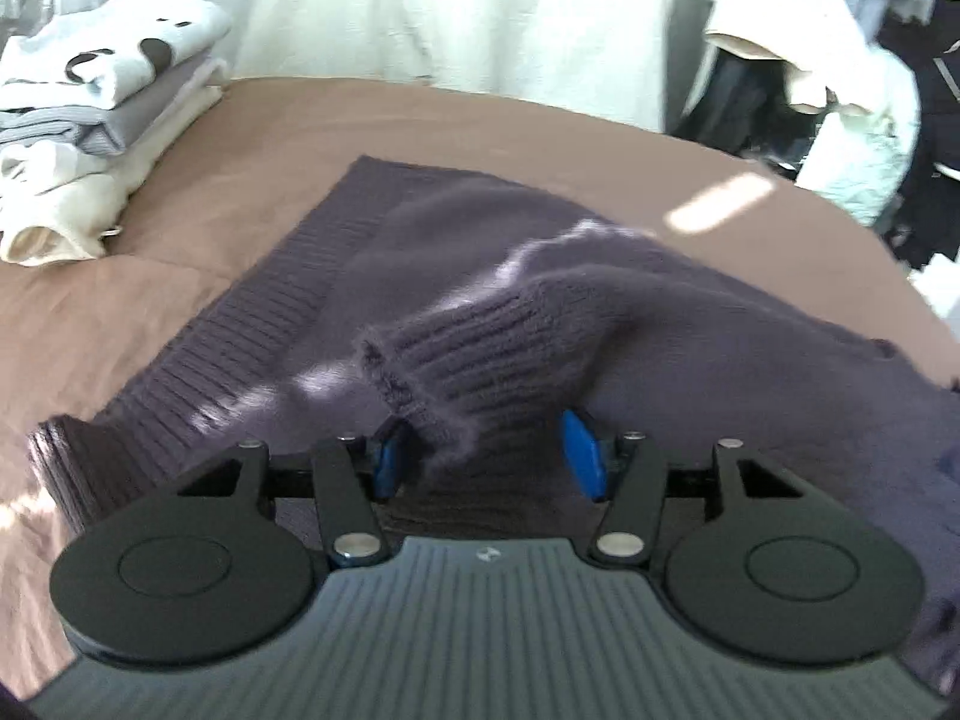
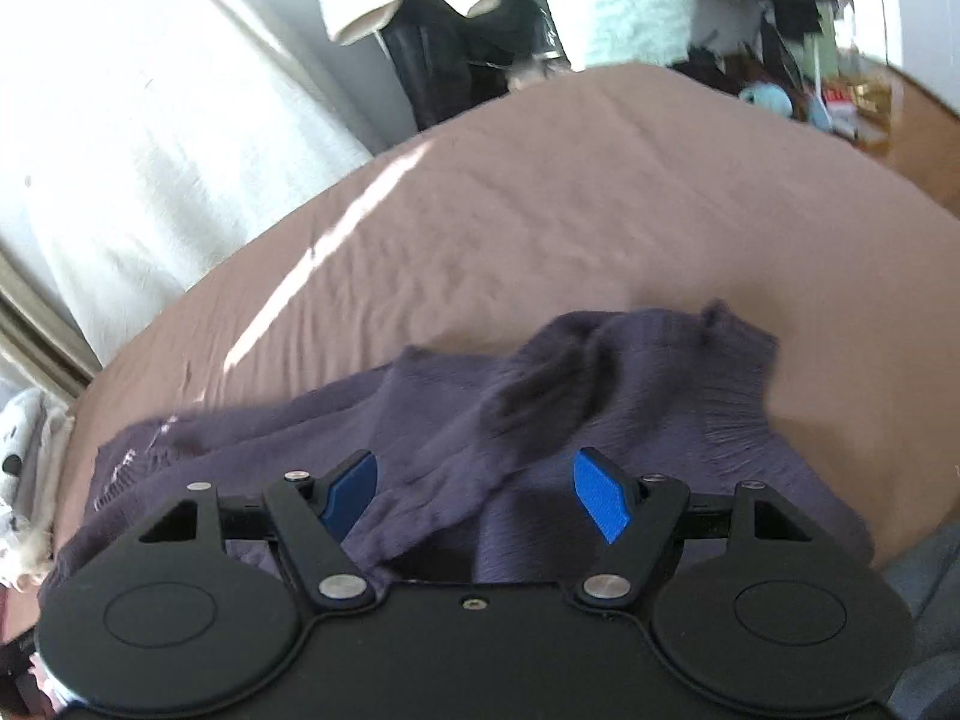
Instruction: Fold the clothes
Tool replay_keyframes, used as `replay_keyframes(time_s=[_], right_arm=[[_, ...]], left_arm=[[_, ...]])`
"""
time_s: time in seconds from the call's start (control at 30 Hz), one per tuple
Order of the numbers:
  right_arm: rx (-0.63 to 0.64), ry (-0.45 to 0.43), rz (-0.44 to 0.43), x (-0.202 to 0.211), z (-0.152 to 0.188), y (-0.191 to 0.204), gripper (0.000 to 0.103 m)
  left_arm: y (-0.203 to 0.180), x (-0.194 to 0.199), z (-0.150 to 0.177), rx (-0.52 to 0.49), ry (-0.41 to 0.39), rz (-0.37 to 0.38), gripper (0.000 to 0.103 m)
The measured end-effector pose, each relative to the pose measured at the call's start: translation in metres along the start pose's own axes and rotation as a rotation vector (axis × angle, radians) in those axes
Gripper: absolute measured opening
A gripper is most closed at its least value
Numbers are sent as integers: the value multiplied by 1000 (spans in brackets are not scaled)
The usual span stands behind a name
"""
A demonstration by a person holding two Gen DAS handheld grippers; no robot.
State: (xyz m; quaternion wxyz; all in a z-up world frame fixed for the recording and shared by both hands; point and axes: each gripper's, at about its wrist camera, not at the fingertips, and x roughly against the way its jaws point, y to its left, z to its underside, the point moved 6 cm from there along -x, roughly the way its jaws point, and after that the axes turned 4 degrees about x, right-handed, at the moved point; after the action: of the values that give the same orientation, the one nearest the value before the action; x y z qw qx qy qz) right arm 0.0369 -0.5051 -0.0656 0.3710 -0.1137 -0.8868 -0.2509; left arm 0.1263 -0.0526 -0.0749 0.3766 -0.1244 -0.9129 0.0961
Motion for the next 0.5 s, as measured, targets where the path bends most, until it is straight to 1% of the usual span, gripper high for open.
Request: replay_keyframes(time_s=[0.1,0.17,0.2,0.23,0.27,0.3,0.37,0.4,0.43,0.47,0.5], right_arm=[[17,80,-37,-19,-8,-5,77],[57,161,-65,-44,-12,-2,77],[79,180,-56,-57,-15,-2,77],[111,170,-9,-68,-19,-4,67],[151,150,54,-77,-24,-7,29],[175,116,89,-78,-29,-10,13],[199,24,115,-69,-41,-18,13],[185,6,113,-64,-45,-23,13],[153,9,101,-58,-46,-29,18],[126,9,95,-52,-48,-34,35],[107,12,95,-45,-51,-40,41]], left_arm=[[-23,1,-4,-17,-10,64,53],[-41,0,-7,-47,-19,99,53],[-51,-2,-6,-70,-17,105,53],[-60,-4,-3,-97,-12,105,53],[-69,-5,-1,-124,-7,104,53],[-76,-7,5,-157,2,88,53],[-84,-10,21,-227,25,41,53],[-85,-11,30,-255,35,25,53],[-85,-11,36,-277,36,16,54],[-86,-10,41,-295,33,10,54],[-88,-9,43,-306,29,5,54]])
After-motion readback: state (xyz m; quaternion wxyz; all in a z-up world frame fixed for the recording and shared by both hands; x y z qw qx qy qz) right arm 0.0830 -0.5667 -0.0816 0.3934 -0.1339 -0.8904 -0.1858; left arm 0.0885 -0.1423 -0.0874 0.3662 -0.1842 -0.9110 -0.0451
